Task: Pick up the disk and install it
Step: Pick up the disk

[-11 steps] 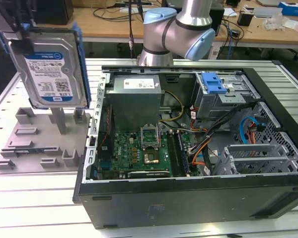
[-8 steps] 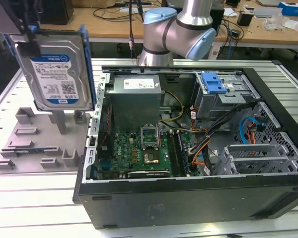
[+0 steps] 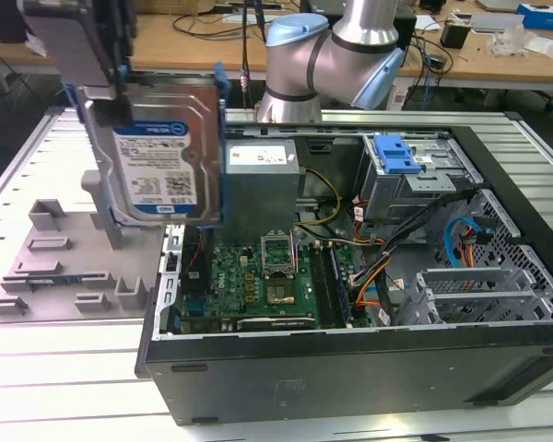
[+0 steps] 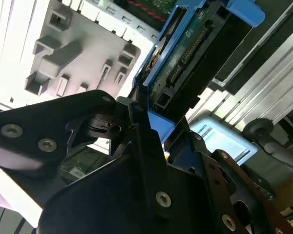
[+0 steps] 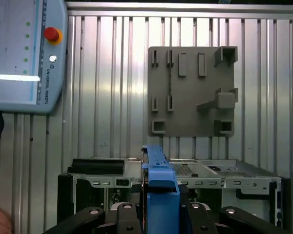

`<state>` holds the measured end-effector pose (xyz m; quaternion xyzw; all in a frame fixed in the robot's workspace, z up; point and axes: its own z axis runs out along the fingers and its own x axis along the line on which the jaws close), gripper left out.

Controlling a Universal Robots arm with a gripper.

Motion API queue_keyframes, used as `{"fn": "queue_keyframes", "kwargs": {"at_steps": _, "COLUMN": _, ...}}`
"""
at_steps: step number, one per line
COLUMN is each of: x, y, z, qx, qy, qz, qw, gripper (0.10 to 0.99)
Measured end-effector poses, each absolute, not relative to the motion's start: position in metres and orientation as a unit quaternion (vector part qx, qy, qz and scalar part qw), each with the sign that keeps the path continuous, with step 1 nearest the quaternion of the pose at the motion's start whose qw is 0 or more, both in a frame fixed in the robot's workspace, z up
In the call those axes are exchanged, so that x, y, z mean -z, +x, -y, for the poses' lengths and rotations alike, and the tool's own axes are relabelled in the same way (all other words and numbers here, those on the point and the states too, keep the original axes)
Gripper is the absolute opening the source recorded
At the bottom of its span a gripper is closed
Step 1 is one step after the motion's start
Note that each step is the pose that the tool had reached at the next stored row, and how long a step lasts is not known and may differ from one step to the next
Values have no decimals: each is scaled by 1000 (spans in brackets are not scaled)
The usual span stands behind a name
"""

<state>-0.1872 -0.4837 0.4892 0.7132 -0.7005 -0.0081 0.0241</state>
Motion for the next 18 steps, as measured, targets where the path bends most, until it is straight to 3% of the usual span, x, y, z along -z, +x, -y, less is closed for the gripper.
{"fn": "queue_keyframes", "kwargs": {"at_steps": 18, "x": -489, "y": -71, "z": 523, "qx": 10, "qy": 713, "qz": 700, "qw": 26, "gripper": 365}}
